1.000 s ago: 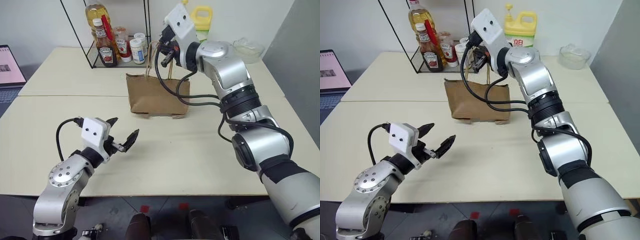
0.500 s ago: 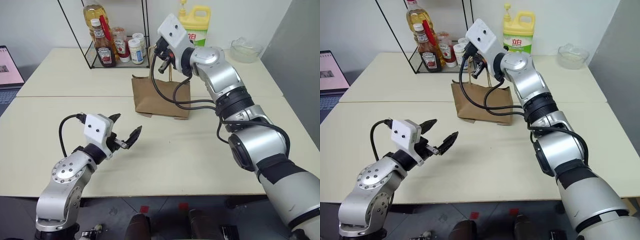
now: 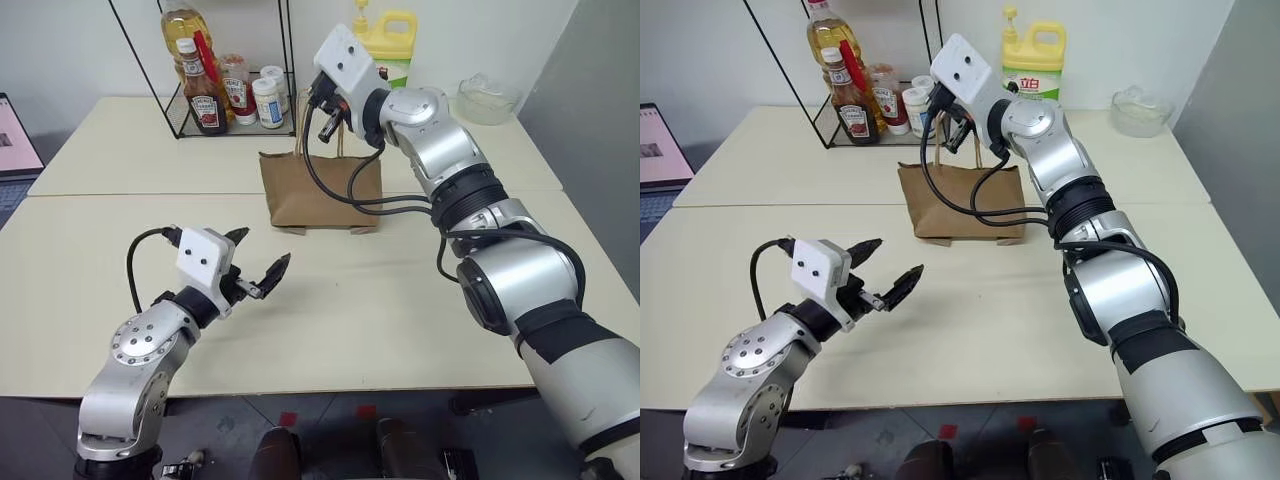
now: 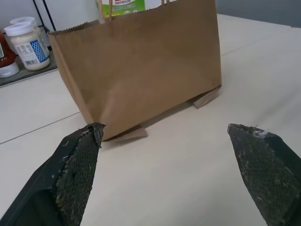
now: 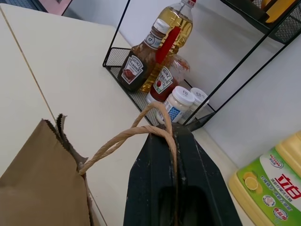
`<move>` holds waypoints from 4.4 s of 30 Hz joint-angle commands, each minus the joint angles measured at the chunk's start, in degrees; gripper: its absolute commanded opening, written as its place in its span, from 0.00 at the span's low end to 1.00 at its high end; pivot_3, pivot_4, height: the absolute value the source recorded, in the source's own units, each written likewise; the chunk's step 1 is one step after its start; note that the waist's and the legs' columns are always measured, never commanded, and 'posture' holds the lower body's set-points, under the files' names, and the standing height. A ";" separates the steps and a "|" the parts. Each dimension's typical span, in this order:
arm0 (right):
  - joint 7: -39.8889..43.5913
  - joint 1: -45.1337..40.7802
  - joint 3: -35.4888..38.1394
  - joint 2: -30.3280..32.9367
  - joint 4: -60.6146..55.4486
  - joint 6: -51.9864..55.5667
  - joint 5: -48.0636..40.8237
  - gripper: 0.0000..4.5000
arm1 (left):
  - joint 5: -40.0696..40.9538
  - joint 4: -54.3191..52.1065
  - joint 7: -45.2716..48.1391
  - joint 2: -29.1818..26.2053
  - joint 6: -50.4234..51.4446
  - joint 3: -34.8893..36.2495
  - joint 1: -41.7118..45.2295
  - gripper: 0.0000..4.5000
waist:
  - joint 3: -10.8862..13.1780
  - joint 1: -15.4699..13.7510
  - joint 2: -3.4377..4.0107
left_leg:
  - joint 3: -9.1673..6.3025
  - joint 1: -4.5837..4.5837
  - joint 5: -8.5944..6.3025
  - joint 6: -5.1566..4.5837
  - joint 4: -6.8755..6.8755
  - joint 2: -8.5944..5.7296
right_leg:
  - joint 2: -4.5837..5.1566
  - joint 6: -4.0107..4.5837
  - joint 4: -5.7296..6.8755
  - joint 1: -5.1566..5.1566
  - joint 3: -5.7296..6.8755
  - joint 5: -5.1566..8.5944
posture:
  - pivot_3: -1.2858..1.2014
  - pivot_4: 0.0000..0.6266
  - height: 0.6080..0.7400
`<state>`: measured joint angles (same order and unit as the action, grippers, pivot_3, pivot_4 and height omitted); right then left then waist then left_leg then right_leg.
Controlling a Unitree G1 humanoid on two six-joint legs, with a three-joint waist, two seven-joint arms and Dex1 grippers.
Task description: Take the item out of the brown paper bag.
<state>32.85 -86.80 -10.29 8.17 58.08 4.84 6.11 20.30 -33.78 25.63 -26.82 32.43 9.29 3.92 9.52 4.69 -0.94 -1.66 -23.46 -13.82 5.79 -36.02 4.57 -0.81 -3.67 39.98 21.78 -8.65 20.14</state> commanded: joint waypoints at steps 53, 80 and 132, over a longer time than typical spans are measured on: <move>-8.24 61.80 19.87 11.59 -109.43 65.61 -30.56 0.77 | -32.76 109.62 1.46 -0.77 -41.68 -19.24 79.16 0.00 | 0.00 -1.77 -0.03 | -1.51 -0.73 0.08 0.00 -0.26 -0.20 | -0.03 0.11 -0.07 -0.13 1.41 0.08 | 0.52 0.24 1.00; -5.26 71.29 28.89 25.63 -113.68 66.46 -50.51 0.77 | -27.67 95.97 56.23 -6.15 -32.41 -16.39 71.66 0.00 | 0.00 -1.54 -0.03 | -1.63 -0.67 0.15 0.05 -0.28 -0.18 | -0.03 0.16 -0.03 -0.35 1.52 0.11 | 0.52 0.24 1.00; -4.77 77.76 11.81 37.21 -114.24 51.42 -50.85 0.77 | -19.40 65.43 61.27 -4.53 -81.54 -32.80 43.87 0.42 | 0.00 -2.89 -0.03 | -1.79 -0.54 0.09 -0.08 -0.87 -0.11 | -0.10 0.17 0.09 -0.72 1.63 0.11 | 0.52 0.24 1.00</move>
<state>28.40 -8.35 1.44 44.75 -54.89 57.82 -45.63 0.13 32.38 87.91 -31.26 -48.57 -23.47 46.99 9.52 1.79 -0.97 -3.45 -24.00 -13.72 5.71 -36.88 4.47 -0.91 -3.50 40.07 21.06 -7.02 20.26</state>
